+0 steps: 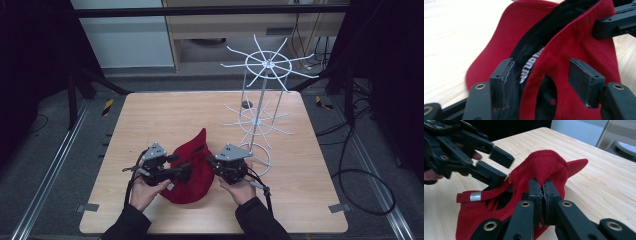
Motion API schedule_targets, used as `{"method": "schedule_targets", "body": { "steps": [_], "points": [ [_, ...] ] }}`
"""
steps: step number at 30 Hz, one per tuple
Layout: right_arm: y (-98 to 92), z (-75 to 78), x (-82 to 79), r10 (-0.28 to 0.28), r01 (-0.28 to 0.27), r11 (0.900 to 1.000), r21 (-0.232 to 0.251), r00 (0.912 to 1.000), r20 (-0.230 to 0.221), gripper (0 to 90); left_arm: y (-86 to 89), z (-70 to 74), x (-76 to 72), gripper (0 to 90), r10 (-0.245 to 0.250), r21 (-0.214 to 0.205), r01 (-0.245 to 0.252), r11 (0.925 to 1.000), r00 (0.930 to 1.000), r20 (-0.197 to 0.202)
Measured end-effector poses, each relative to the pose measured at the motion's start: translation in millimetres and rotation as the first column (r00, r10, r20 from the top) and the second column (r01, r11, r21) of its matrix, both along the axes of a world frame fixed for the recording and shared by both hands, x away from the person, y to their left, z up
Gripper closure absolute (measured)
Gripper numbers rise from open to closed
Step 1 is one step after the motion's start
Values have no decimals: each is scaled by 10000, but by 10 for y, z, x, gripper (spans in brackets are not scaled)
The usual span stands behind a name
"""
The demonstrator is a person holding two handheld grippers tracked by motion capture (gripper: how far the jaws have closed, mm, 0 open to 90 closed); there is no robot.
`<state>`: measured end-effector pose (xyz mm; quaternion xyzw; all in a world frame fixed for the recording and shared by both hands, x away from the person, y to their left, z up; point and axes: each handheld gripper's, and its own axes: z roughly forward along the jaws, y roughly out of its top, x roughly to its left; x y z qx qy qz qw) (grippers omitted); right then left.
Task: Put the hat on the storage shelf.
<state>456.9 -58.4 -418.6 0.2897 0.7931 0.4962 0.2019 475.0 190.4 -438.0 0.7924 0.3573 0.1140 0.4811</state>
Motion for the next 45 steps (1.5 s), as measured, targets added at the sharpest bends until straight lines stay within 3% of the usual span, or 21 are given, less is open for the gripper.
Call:
{"method": "schedule_targets", "body": {
  "steps": [5,9,11,16,22,24,29,30,31,33,36,45],
  "points": [
    [14,14,11,120,-120,9999,-2,9999,-38,873,-109,-61,43,458,-412,147,418,9990,9985,-355],
    [17,16,19,62,-62,10000,-30,9999,-89,871,-117,-55,15,743,-420,183,435,9989,9960,-787],
    [15,16,20,64,-64,10000,-17,9999,-101,871,-106,-41,-1,821,-461,42,467,9989,9952,-867],
    [15,22,21,-12,16,9999,152,9997,-247,844,-89,34,-73,837,-263,-47,259,9997,9958,-883],
    [-40,29,8,-80,90,9996,255,9992,-400,715,-64,139,-135,841,-204,-380,176,9991,9970,-747],
    [-121,47,-67,-69,85,9989,471,9995,-323,601,-56,204,-173,841,-216,-598,177,9981,9976,-654],
    [-234,45,-223,62,-44,9976,689,9997,-254,472,-69,292,-221,841,-195,-740,160,9971,9987,-467],
    [-280,40,-293,101,-83,9972,748,9997,-239,411,-69,326,-236,842,-206,-874,167,9960,9988,-440],
    [-280,40,-293,101,-83,9972,748,9997,-239,411,-69,326,-236,841,-206,-874,167,9960,9988,-440],
    [-340,-29,-381,120,-69,9956,936,9985,-541,360,-65,367,-261,841,-110,-1029,76,9947,9994,-330],
    [-360,-145,-416,45,24,9966,819,9965,-838,330,-65,400,-273,842,8,-1176,-34,9931,9998,-220],
    [-252,-407,-374,111,57,9942,1074,9877,-1558,302,-64,522,-342,841,184,-1392,-141,9902,9994,296]
  ]
}}
